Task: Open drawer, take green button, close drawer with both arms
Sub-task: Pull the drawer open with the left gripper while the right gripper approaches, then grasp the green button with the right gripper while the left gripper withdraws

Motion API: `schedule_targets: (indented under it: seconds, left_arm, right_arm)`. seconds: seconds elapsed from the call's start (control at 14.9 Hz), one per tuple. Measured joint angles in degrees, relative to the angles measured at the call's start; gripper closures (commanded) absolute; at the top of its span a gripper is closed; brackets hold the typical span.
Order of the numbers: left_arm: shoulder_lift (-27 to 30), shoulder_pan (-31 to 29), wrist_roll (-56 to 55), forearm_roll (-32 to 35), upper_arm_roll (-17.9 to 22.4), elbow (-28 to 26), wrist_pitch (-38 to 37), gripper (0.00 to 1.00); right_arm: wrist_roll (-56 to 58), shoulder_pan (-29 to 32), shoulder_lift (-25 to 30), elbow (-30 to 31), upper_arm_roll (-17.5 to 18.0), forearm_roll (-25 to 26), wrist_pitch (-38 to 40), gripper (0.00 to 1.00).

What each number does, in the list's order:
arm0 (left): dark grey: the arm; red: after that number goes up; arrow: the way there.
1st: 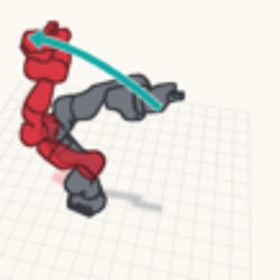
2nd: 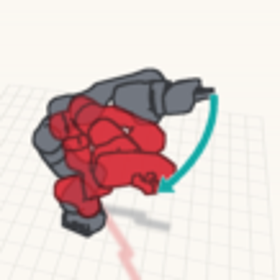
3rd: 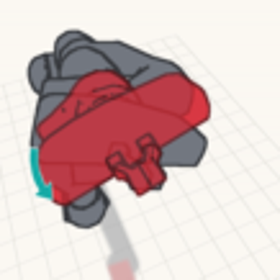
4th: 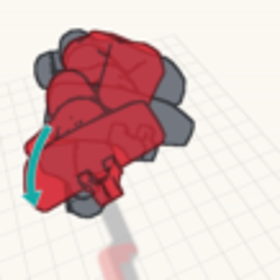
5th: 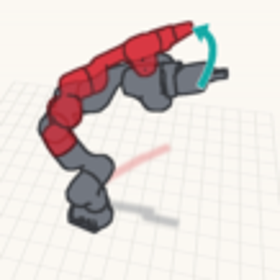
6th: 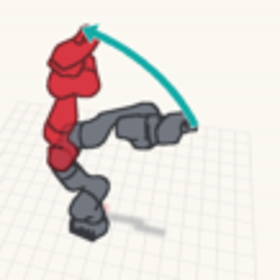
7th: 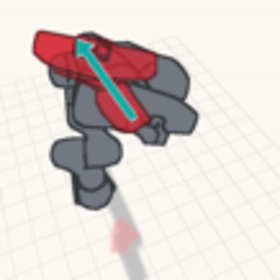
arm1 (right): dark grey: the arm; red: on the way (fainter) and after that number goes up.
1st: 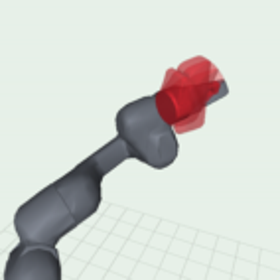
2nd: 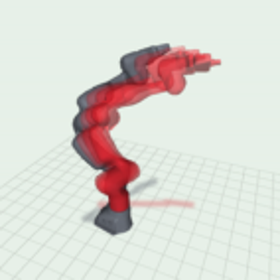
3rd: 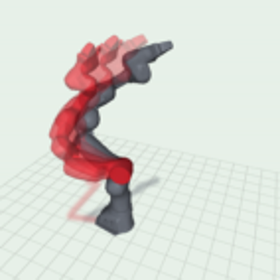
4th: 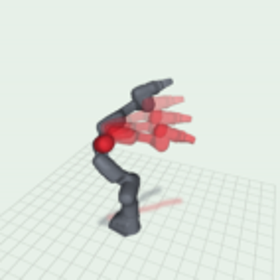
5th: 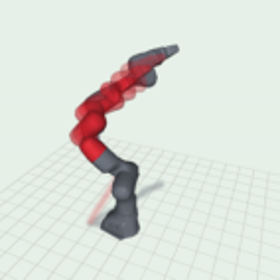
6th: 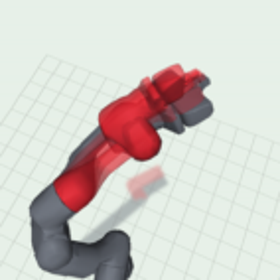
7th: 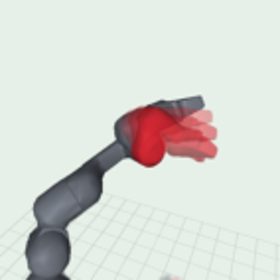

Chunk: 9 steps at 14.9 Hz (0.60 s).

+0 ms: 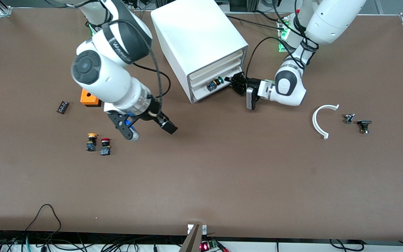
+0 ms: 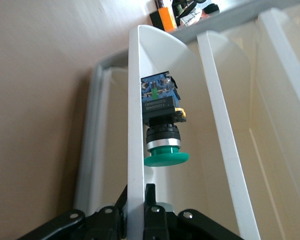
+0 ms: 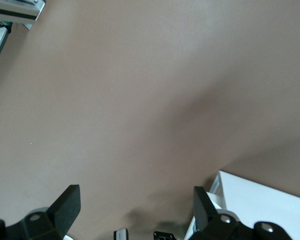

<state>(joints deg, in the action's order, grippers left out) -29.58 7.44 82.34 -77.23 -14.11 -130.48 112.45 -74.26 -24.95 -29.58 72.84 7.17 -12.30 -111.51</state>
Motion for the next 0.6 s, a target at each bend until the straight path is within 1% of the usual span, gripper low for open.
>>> schedule_targets:
  seconds: [0.33, 0.47, 0.54, 0.6]
  left_arm:
    - [-1.0, -1.3, -5.3, 9.0, 5.6, 8.5, -1.4, 1.00]
    - [-2.1, -1.5, -7.1, 10.7, 7.0, 11.7, -2.1, 1.00]
    - [-3.8, -1.8, -7.5, 11.2, 7.4, 14.3, -2.6, 0.79]
    - [-4.6, -2.0, -7.5, 11.4, 7.4, 15.2, -3.2, 0.01]
  right_arm:
    - [-5.4, -3.1, -1.6, 0.0, 0.0, 0.4, -2.9, 0.00]
    - [-8.4, -4.4, -2.4, 0.0, 0.0, 1.3, -4.2, 0.00]
    - [-11.5, -6.0, -3.4, 0.0, 0.0, 2.4, -6.2, 0.00]
    - [-13.0, -6.8, -3.9, 0.0, 0.0, 3.1, -7.1, 0.00]
